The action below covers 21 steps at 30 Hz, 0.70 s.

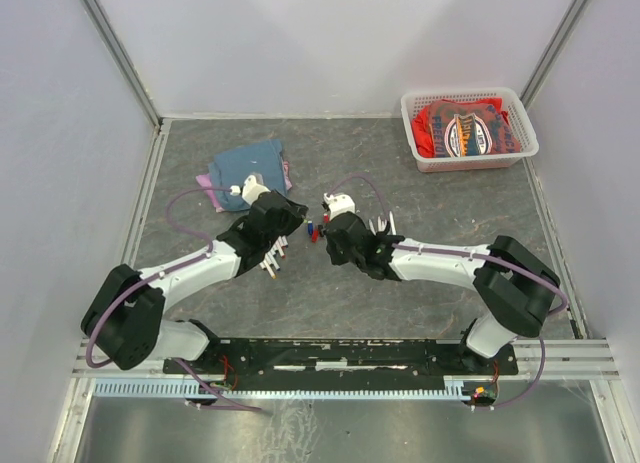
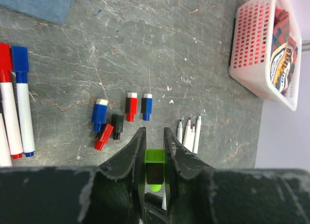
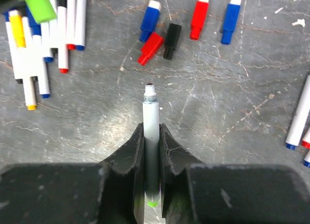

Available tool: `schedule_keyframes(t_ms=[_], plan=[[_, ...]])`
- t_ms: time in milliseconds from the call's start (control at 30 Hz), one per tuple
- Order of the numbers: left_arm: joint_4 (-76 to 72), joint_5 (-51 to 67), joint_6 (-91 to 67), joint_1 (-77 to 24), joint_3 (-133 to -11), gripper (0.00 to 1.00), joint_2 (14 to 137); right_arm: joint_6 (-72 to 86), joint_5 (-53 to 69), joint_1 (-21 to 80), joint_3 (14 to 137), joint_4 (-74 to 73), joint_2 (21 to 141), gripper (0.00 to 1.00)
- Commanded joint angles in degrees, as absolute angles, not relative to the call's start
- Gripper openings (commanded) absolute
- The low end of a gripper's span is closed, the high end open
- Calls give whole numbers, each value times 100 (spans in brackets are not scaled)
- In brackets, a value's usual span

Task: Open the pen caps
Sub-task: Open the pen cap from the pen, then place the pen at the center of the board, then place the pen cap at the center of the board.

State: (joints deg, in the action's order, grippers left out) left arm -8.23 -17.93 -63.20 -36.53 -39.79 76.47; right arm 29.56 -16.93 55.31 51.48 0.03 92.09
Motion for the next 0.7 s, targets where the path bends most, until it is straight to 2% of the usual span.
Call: schedule_keyframes(t_ms=[0,400,667], plan=[[-841,-2359,-6566,-3744,-4219,3,7772,2916,-1991,5599,5115,-32,9030,1],[-2307,-1721,-5873,-3738,-3808,3,7729,3350,-774,5555,4445,919,8126,1],[-2006,-1513,-5638,-3696,-4077,3,7851,3396,-749,5396,4312,804,7767,1]])
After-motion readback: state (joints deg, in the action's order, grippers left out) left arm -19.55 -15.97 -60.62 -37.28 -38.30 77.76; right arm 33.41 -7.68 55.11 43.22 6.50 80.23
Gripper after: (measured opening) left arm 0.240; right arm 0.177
